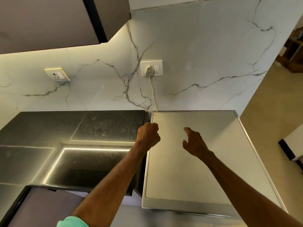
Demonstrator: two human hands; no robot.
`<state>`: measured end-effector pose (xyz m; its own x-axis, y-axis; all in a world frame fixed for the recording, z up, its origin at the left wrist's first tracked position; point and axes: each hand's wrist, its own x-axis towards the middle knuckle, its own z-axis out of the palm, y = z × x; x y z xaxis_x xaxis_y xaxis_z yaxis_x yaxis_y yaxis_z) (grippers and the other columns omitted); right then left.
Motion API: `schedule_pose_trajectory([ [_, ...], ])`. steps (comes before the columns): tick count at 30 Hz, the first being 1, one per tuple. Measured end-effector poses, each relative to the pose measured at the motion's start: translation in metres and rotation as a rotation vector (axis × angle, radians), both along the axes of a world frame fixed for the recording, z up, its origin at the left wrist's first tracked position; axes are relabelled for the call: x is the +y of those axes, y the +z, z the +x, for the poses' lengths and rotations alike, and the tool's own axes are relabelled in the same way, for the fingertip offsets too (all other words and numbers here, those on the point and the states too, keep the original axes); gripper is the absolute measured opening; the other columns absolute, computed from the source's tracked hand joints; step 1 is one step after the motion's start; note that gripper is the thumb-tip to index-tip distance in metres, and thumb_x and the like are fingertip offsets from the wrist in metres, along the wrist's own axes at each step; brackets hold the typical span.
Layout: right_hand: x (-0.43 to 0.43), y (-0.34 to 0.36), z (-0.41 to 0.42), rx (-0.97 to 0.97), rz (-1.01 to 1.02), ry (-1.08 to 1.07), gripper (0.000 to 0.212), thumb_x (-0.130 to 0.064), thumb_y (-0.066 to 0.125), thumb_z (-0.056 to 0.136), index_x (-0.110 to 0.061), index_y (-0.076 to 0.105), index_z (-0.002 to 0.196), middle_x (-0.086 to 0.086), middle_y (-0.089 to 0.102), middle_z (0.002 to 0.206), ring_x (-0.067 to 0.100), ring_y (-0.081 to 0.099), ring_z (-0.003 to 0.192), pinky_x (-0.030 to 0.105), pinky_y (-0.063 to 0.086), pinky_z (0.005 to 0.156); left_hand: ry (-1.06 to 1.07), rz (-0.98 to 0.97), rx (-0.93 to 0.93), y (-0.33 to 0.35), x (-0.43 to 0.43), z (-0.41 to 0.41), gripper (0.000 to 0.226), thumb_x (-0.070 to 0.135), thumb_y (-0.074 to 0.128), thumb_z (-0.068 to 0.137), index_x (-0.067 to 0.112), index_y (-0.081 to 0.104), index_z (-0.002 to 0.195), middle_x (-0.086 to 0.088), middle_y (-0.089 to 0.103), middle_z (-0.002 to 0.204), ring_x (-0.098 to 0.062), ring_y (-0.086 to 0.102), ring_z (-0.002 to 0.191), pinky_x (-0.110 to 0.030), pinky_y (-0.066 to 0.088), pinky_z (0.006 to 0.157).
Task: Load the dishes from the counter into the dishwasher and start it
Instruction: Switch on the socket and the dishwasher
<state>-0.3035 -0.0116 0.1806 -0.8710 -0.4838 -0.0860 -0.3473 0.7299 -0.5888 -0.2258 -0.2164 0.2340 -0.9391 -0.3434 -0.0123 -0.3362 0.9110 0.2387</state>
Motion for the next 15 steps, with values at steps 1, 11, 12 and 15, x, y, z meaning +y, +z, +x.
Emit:
schedule_pose_trajectory([
  [1, -0.004, 0.000, 0.002, -0.007, 0.003, 0.004, 0.065, -0.012, 0.063, 0.089, -0.007, 0.038, 0.149, 0.020, 0.056, 0.140, 0.034, 0.054, 0.128, 0.038, 0.046, 0.104, 0.002, 0.003, -0.005, 0.001, -0.003, 0.001, 0.026, 0.003, 0.058, 0.077, 0.028, 0.052, 0.078, 0.008, 0.058, 0.076, -0.014, 0.068, 0.073, -0.027, 0.053, 0.067],
  [11, -0.055, -0.007, 0.023, -0.022, -0.038, -0.008, 0.046, -0.011, 0.069, 0.086, -0.006, 0.059, 0.131, 0.014, 0.070, 0.112, 0.028, 0.068, 0.099, 0.032, 0.053, 0.095, -0.025, 0.029, 0.016, 0.003, -0.051, 0.012, 0.018, -0.004, 0.050, 0.080, 0.013, 0.051, 0.074, 0.000, 0.052, 0.064, -0.012, 0.049, 0.055, -0.024, 0.043, 0.054],
  [12, -0.061, -0.008, 0.025, -0.019, -0.051, -0.013, 0.045, -0.010, 0.071, 0.087, -0.006, 0.060, 0.130, 0.014, 0.070, 0.114, 0.029, 0.068, 0.101, 0.032, 0.053, 0.097, -0.034, 0.033, 0.021, 0.003, -0.056, 0.012, 0.016, -0.004, 0.051, 0.082, 0.012, 0.054, 0.078, -0.002, 0.056, 0.068, -0.013, 0.051, 0.057, -0.025, 0.045, 0.055],
  [15, -0.075, -0.011, 0.028, -0.010, -0.065, -0.039, 0.043, -0.010, 0.072, 0.087, -0.006, 0.061, 0.129, 0.013, 0.069, 0.121, 0.028, 0.068, 0.105, 0.029, 0.050, 0.097, -0.059, 0.044, 0.029, -0.001, -0.071, 0.007, 0.015, -0.002, 0.054, 0.083, 0.011, 0.057, 0.089, -0.005, 0.064, 0.079, -0.018, 0.062, 0.067, -0.030, 0.054, 0.063],
])
